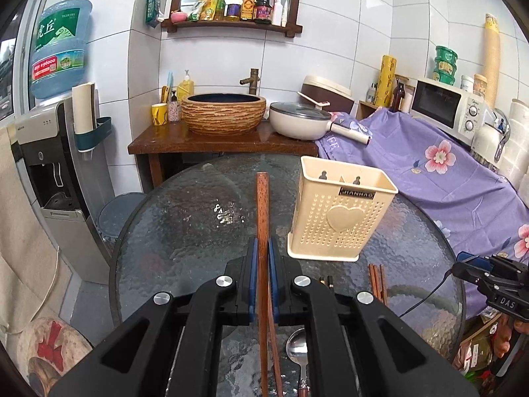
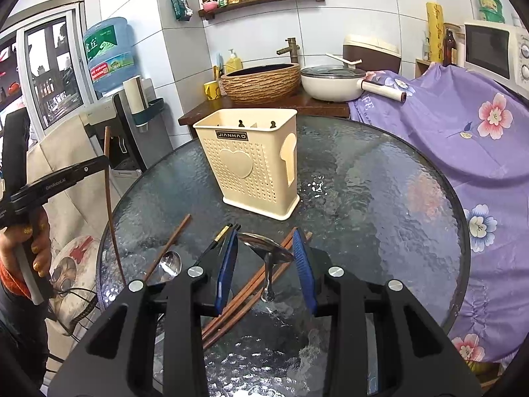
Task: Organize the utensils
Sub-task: 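Lower the spoon into the beige caddy with the right tool while the left carries the chopstick over it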
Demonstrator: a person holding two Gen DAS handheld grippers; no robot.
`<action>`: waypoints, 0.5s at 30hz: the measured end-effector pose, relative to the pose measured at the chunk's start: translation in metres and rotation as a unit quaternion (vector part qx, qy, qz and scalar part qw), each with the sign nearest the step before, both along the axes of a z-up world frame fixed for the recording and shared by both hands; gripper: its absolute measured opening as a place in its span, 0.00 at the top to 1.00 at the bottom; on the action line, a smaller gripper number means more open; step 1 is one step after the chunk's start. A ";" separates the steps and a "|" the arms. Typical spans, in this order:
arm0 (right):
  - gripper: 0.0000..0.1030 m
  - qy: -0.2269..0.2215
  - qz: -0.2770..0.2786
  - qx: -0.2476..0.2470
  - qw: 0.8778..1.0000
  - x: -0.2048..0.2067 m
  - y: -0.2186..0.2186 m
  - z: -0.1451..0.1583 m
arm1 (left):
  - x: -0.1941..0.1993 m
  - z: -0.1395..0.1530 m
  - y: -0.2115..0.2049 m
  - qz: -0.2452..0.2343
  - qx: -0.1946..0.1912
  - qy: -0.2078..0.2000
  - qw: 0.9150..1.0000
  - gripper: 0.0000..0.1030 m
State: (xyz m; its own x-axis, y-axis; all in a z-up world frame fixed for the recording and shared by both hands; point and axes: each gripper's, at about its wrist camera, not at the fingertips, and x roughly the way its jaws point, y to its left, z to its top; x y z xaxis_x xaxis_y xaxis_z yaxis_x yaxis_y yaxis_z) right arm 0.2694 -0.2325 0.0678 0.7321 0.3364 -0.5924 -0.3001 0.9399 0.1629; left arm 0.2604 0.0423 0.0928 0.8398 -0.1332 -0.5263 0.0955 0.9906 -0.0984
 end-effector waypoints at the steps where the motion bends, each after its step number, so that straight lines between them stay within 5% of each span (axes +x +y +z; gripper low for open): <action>1: 0.66 -0.001 0.000 0.000 1.000 0.001 0.001 0.001 | 0.000 0.001 0.001 0.002 -0.002 -0.002 1.000 0.93; 15: 0.66 -0.008 0.015 0.001 1.000 0.006 0.008 0.013 | 0.000 0.016 0.004 -0.004 -0.018 -0.013 1.000 0.94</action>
State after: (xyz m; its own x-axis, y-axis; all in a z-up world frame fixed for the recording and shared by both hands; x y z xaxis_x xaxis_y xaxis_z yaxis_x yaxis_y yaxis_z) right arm 0.2754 -0.2245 0.0810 0.7310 0.3594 -0.5800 -0.3314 0.9301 0.1586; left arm 0.2601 0.0466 0.1085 0.8516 -0.1580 -0.4998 0.1061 0.9857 -0.1309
